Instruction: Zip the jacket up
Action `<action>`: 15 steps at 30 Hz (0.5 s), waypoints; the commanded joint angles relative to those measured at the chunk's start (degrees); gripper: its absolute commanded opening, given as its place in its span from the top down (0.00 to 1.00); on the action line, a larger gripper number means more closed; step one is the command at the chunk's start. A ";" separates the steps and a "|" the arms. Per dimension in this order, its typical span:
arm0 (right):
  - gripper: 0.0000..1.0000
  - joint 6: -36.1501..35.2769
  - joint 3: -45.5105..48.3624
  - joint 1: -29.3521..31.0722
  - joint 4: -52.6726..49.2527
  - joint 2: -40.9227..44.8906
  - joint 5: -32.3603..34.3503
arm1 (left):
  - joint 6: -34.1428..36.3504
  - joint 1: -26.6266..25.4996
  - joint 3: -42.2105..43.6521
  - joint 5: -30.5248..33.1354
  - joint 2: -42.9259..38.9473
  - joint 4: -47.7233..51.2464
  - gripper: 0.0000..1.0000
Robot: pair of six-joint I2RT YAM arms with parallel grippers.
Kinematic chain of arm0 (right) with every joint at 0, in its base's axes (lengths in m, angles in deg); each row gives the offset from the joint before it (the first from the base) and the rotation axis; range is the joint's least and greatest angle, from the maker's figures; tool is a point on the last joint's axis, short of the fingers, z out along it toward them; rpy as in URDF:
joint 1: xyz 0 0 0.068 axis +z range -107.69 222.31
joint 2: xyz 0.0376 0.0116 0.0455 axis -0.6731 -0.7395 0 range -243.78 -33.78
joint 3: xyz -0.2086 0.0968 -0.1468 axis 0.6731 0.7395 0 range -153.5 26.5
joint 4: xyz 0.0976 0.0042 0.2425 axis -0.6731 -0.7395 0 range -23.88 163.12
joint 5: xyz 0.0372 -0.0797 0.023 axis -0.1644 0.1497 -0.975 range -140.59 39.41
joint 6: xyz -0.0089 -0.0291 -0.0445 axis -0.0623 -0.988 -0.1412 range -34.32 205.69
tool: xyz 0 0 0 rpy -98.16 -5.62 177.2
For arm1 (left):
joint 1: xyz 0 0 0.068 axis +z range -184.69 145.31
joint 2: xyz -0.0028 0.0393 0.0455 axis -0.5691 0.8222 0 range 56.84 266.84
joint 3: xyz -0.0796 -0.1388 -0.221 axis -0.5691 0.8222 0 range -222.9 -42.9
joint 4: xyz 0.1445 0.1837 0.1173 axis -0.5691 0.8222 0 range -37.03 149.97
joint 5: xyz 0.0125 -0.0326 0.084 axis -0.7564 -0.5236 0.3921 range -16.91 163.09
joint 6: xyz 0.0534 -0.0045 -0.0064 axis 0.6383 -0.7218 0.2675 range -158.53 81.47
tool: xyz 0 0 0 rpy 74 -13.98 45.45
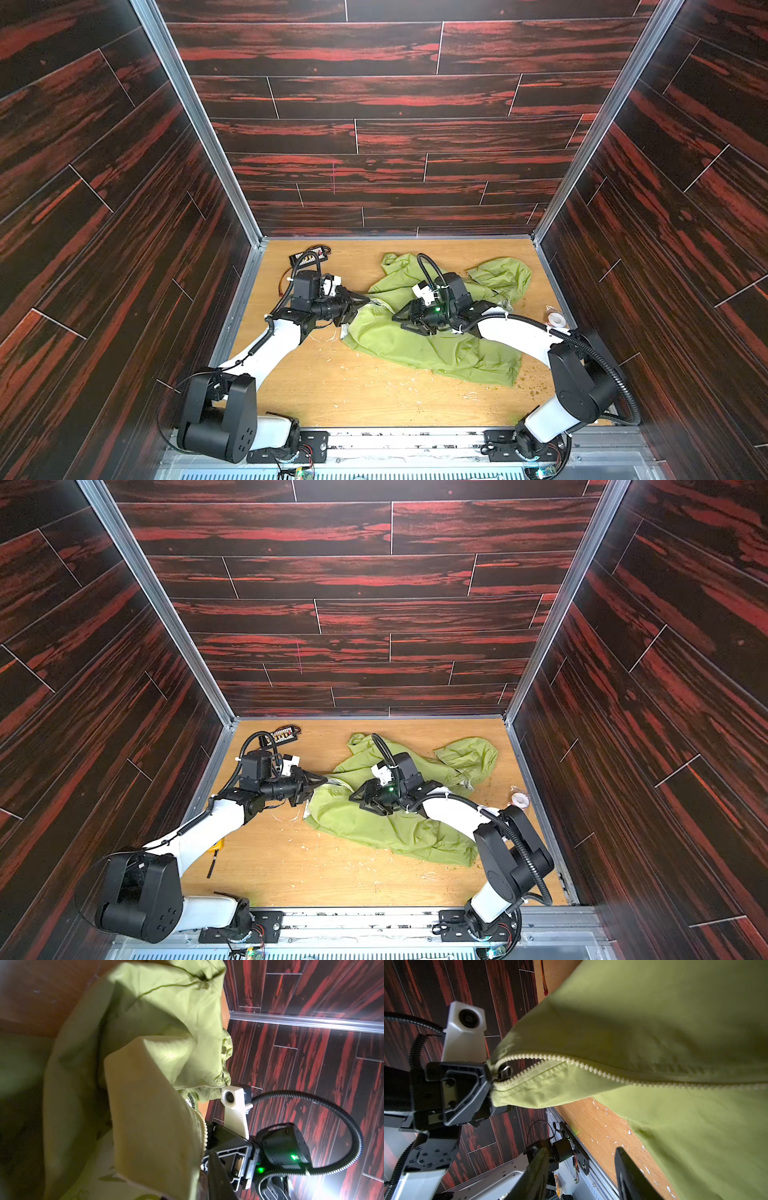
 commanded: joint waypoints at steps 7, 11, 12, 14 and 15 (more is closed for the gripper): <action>0.46 0.27 -0.99 0.37 -0.97 2.62 0.00 | -5.45 0.18 2.82 -3.64 -0.60 -12.26 0.92; 0.48 -0.11 -3.26 0.14 -1.61 2.82 -0.48 | -9.37 0.14 4.42 -5.52 -0.70 -21.86 0.97; 0.48 0.06 -3.85 0.07 -1.51 2.82 -0.67 | -10.42 0.17 4.64 -5.85 -0.59 -24.07 0.98; 0.50 1.03 -5.18 -0.35 -0.93 2.86 -1.43 | -12.48 0.21 4.72 -7.18 -0.42 -28.24 1.00; 0.51 1.80 -5.56 -0.57 -0.15 2.99 -1.80 | -13.02 0.13 4.46 -7.71 -0.34 -29.39 1.00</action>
